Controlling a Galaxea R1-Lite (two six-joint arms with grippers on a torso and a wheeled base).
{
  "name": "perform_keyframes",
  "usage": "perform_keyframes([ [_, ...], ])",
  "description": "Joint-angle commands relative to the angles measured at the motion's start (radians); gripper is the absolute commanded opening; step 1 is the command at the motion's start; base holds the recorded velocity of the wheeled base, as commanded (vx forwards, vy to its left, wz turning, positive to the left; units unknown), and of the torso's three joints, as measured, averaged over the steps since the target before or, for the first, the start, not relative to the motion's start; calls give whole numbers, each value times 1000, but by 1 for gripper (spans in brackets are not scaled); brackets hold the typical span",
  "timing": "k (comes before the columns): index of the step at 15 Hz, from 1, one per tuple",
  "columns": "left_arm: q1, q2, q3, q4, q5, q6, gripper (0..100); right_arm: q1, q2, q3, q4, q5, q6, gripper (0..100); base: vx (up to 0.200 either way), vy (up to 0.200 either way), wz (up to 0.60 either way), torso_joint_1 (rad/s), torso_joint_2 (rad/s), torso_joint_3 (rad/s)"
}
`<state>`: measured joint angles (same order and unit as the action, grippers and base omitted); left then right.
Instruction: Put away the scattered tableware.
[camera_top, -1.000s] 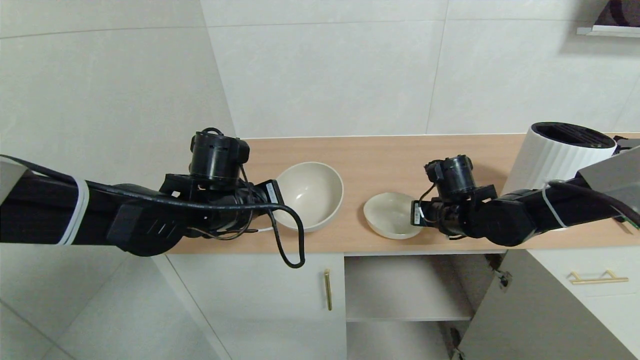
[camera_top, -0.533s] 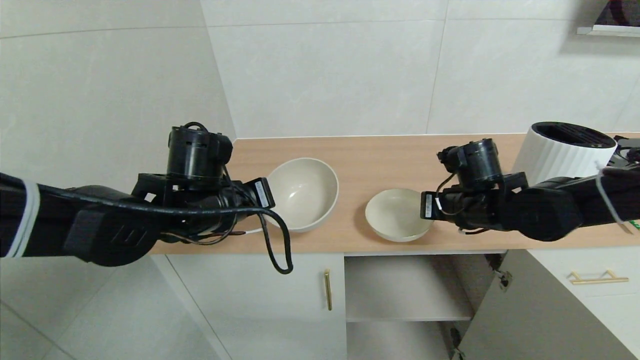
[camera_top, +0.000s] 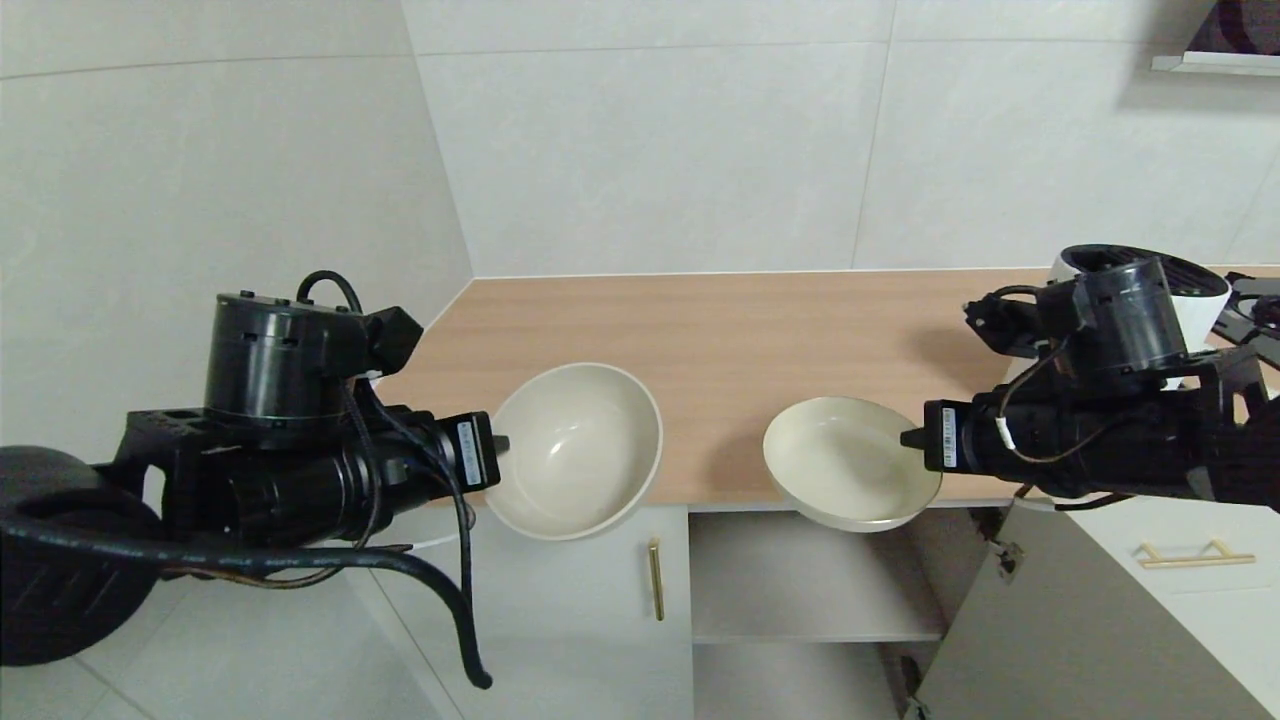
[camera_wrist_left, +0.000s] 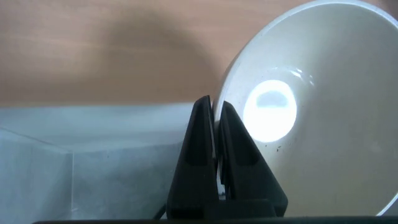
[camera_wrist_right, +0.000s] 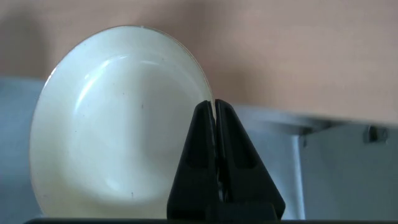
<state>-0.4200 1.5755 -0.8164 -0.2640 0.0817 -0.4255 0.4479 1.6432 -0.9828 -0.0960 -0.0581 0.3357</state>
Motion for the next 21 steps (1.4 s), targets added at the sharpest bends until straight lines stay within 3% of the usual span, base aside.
perform_keyframes([
  [1,0,-32,17,2,-2,1,0,-1,-59,38,-2,7,0,0,0,0,0,0,0,0],
  [4,-2,-26,16,3,-2,1,0,-3,-92,59,-2,4,-4,0,0,0,0,0,0,0],
  [7,-2,-22,16,3,-2,-1,0,-3,-97,65,-2,1,-7,0,-200,0,0,9,2,4],
  [21,-5,-2,17,3,-2,1,0,-5,-36,73,-2,0,-9,0,0,0,0,0,0,0],
])
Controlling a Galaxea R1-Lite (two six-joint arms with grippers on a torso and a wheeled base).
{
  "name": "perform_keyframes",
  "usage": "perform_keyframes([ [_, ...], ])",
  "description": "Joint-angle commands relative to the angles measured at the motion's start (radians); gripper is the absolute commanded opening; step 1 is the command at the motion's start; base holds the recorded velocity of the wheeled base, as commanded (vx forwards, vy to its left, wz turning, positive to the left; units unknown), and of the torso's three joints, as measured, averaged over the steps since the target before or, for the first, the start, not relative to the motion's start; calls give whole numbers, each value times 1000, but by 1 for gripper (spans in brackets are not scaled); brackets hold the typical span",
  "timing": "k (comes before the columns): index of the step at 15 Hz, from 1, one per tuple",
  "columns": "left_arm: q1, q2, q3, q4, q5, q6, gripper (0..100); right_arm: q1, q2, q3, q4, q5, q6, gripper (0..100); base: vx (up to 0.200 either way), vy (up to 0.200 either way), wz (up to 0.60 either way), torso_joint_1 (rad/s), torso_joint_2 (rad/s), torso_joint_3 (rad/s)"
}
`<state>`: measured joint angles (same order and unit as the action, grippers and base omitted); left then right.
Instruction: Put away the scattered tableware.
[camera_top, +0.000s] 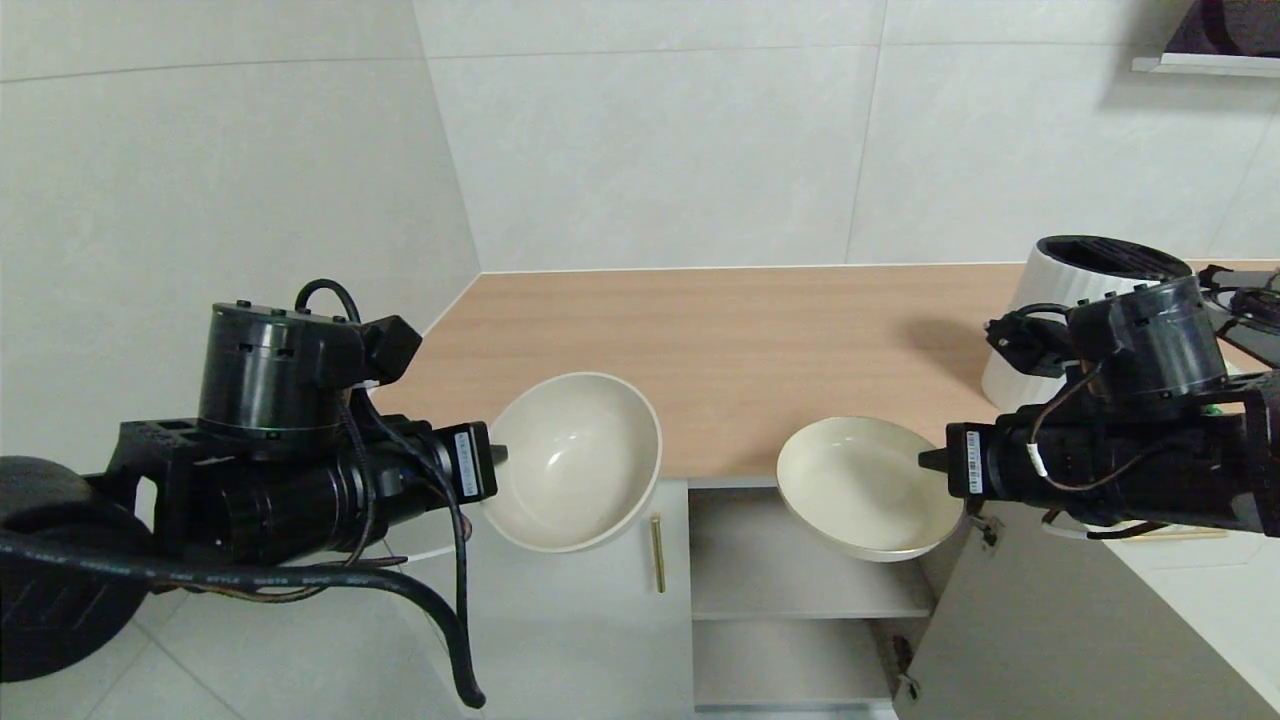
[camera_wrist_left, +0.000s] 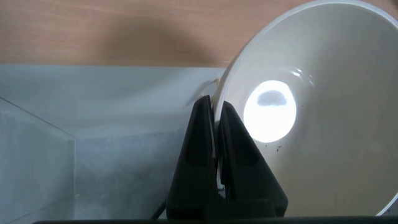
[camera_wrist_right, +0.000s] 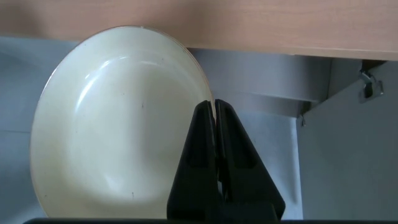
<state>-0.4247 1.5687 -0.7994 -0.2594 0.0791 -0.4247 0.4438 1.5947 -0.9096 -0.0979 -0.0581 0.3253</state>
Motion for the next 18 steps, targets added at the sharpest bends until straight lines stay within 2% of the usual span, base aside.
perform_keyframes([
  [1,0,5,0,-1,1,0,0,-1,16,0,0,0,0,0,0,0,0,0,0,0],
  [7,-2,8,2,-1,1,0,0,-8,24,-2,-6,0,1,0,0,0,0,-30,75,39],
  [18,-2,14,2,-1,1,0,0,-13,31,0,-6,0,0,0,0,0,0,-194,481,276],
])
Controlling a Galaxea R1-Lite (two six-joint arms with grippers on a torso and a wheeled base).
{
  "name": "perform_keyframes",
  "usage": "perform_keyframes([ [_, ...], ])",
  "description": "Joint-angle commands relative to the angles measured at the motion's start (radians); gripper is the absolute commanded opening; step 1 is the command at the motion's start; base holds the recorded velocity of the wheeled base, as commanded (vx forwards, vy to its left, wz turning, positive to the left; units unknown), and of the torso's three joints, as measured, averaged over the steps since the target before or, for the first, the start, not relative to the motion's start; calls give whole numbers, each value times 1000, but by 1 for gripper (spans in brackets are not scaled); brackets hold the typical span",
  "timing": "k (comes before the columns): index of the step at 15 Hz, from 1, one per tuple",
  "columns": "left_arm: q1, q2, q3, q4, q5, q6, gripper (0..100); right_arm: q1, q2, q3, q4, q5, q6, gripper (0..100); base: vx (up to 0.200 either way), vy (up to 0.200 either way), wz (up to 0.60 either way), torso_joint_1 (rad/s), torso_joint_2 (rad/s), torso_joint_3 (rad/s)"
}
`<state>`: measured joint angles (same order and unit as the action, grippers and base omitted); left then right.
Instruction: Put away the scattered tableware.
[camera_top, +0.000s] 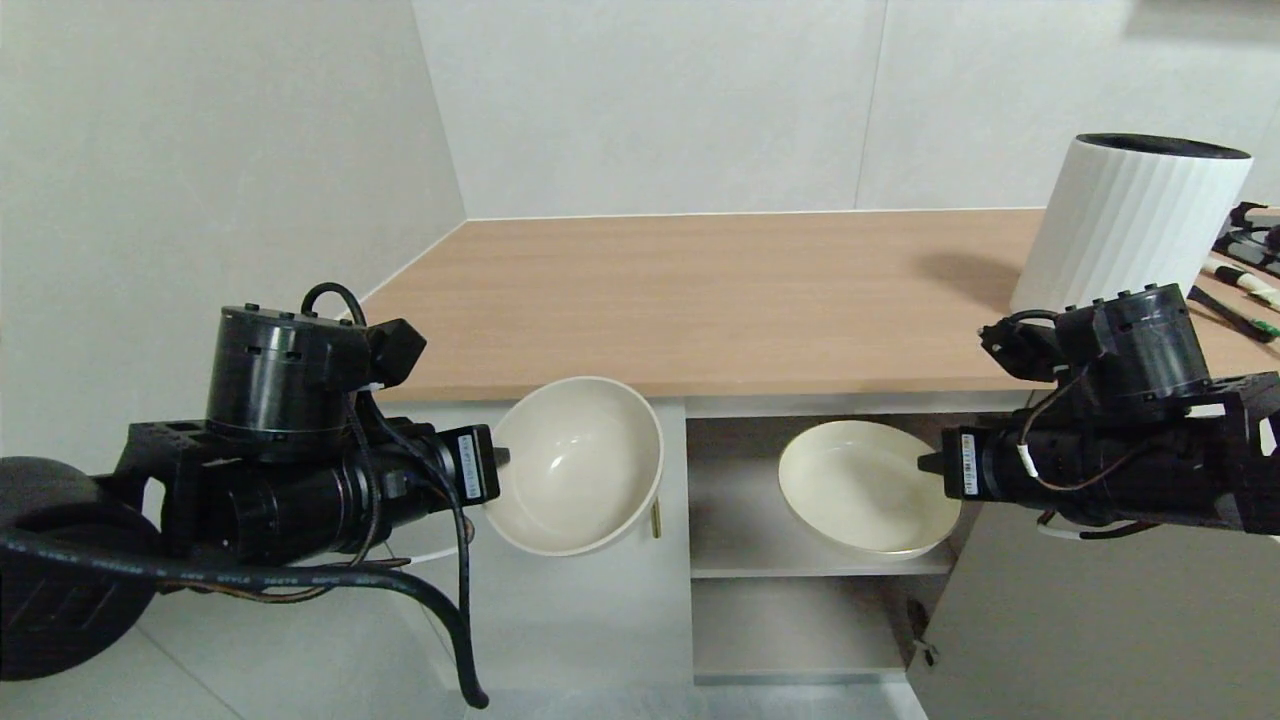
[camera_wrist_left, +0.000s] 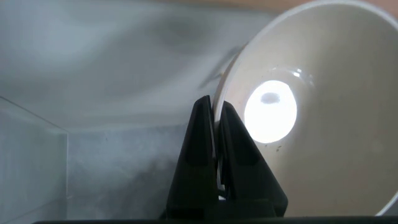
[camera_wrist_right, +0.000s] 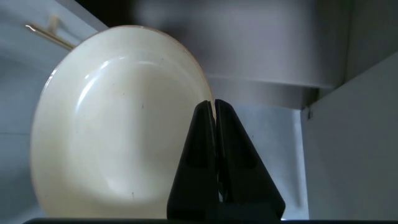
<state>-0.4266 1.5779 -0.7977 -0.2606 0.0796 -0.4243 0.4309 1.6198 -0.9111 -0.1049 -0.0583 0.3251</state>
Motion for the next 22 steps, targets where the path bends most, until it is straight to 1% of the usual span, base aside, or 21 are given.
perform_keyframes([
  [1,0,7,0,0,0,-1,0,0,6,0,1,0,0,0,0,0,0,-173,481,286],
  [8,0,7,0,0,0,-1,0,0,17,1,1,0,0,0,0,0,0,-145,461,313],
  [11,0,7,0,0,0,-1,0,0,20,0,1,0,0,0,0,0,0,-64,369,277],
  [17,-4,10,0,0,0,-1,0,0,54,-3,-10,0,2,0,0,0,0,-11,37,33],
  [19,-23,25,5,0,0,-1,0,2,126,1,-84,-2,2,0,0,0,0,0,0,0],
  [20,-26,28,6,0,0,-1,0,2,149,1,-99,-2,3,0,0,0,0,0,0,0],
  [22,-27,34,6,0,2,-1,0,0,275,-14,-174,-12,12,0,0,0,0,0,0,0],
])
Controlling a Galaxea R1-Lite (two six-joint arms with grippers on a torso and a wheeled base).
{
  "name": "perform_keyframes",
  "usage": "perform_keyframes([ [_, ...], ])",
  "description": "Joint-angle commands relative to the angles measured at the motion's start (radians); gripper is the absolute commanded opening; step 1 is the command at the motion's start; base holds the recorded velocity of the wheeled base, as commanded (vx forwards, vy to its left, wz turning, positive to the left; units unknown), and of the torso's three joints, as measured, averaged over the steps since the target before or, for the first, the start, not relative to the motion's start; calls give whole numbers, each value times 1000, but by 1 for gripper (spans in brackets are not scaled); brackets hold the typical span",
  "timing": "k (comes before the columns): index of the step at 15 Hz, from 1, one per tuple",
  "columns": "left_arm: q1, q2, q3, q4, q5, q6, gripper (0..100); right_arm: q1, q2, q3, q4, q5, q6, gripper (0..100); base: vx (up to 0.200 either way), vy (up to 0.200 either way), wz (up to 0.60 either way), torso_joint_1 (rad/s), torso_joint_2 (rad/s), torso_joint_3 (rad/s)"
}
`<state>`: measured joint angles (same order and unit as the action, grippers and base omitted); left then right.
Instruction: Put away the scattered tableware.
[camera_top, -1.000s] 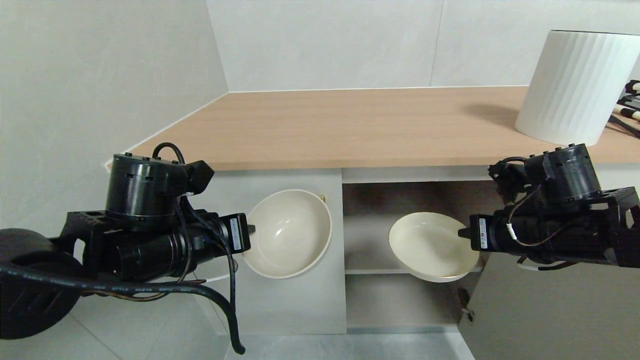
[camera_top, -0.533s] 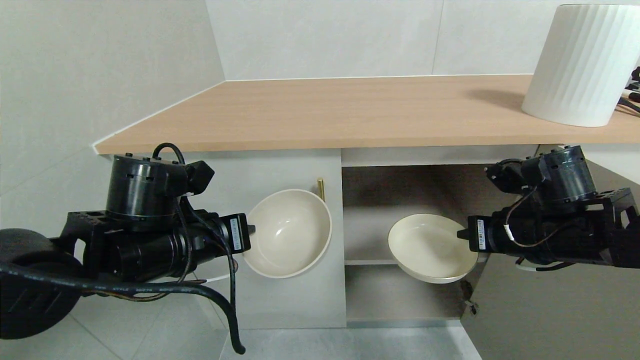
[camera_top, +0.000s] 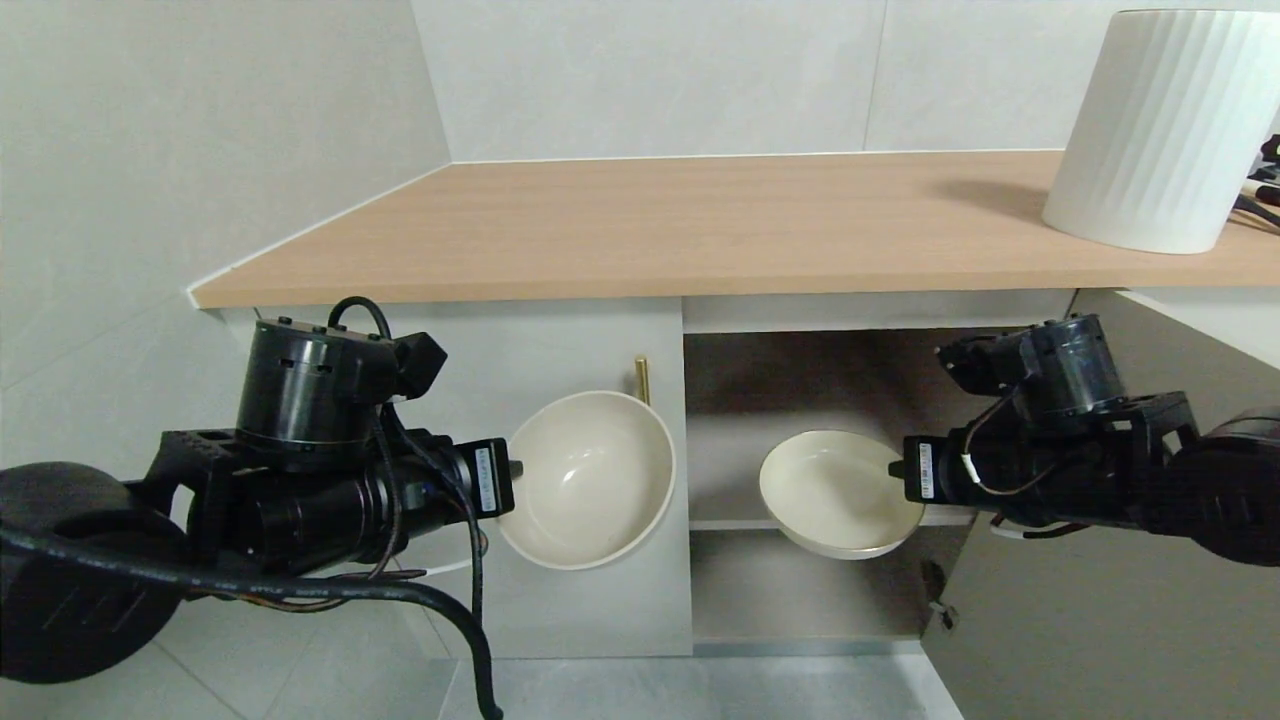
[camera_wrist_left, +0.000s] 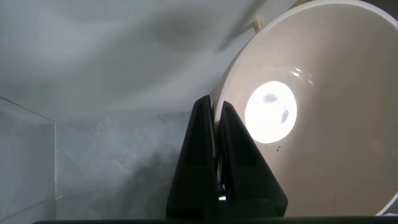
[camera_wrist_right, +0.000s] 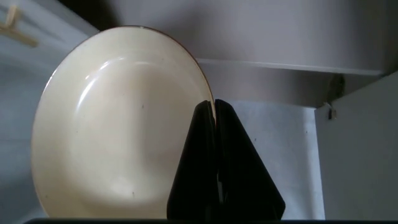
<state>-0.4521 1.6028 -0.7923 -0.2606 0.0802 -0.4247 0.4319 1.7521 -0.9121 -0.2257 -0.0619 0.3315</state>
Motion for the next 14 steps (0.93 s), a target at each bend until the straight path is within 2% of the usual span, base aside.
perform_keyframes([
  [1,-2,9,1,0,1,0,0,1,199,-16,-93,-32,11,0,0,0,0,0,0,0],
  [4,-3,9,1,0,1,0,0,-15,379,-77,-185,-87,72,0,0,0,0,0,0,0],
  [8,-8,13,1,0,0,0,0,-64,540,-217,-188,-150,133,0,0,0,0,0,0,0],
  [14,-10,25,1,0,1,-2,0,-104,690,-387,-187,-248,150,0,0,0,0,0,0,0],
])
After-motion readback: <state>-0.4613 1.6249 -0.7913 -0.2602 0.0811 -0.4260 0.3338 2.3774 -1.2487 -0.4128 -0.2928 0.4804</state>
